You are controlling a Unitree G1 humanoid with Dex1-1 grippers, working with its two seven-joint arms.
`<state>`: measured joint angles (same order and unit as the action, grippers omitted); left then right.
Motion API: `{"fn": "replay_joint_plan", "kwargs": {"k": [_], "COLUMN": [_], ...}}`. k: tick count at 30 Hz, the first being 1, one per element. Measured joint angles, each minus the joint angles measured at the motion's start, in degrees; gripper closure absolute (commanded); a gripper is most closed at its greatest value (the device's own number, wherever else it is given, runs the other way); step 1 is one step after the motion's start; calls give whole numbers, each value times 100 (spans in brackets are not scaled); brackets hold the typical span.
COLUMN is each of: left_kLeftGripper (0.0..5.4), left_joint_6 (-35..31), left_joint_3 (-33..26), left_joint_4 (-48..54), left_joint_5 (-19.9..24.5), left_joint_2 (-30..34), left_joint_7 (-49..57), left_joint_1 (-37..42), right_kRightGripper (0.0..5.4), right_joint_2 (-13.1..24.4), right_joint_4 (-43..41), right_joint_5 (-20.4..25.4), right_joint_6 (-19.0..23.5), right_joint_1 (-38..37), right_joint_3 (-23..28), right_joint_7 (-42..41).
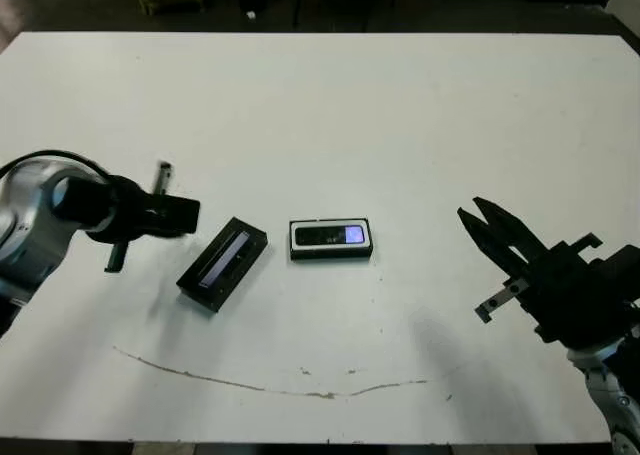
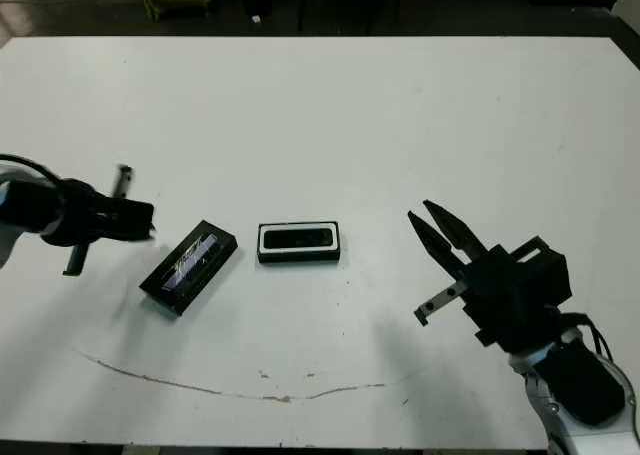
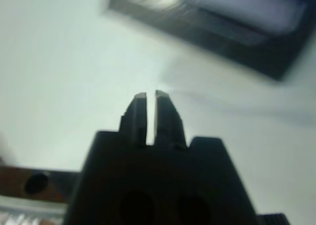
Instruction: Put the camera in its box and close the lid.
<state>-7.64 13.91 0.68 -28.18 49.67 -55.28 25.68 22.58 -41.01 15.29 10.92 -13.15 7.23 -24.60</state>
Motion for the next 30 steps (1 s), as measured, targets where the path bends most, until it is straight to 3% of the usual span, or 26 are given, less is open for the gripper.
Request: {"fn": "replay_joint_plan", "kwargs": {"k": [5, 9, 12, 17, 19, 21, 25, 30], "left_kLeftGripper": [540, 540, 540, 540, 517, 483, 388, 272], "left_joint_6": [-634, -566, -1020, -2499, -3162, -3448, -3235, -1928], "left_joint_3": [-854, -2075, -2886, -4037, -4357, -4464, -4277, -3561], "left_joint_4": [706, 1550, 2660, 4100, 4498, 4878, 5405, 5205], "left_joint_5": [37, 1074, 2075, 4322, 5197, 5680, 5834, 5123], "left_joint_2": [-21, -459, -1121, -2246, -2648, -2854, -3094, -3159], "left_joint_7": [829, 1338, 1480, 1830, 2209, 2523, 2930, 2869], "left_joint_1": [-740, -1816, -2617, -3256, -3371, -3555, -4049, -4672], "right_kRightGripper": [537, 537, 537, 537, 540, 540, 540, 540], "right_joint_2": [10, 49, 77, 88, 80, 54, 4, -55], "right_joint_4": [-168, -462, -563, -582, -577, -568, -558, -489], "right_joint_5": [65, 76, 183, 204, 218, 221, 220, 336], "right_joint_6": [244, 680, 929, 1070, 1065, 1062, 1053, 929], "right_joint_1": [-99, -197, -216, -210, -213, -234, -297, -324], "right_joint_3": [38, 68, 106, 99, 86, 62, 28, 30], "right_joint_7": [68, 213, 260, 299, 299, 303, 317, 279]}}
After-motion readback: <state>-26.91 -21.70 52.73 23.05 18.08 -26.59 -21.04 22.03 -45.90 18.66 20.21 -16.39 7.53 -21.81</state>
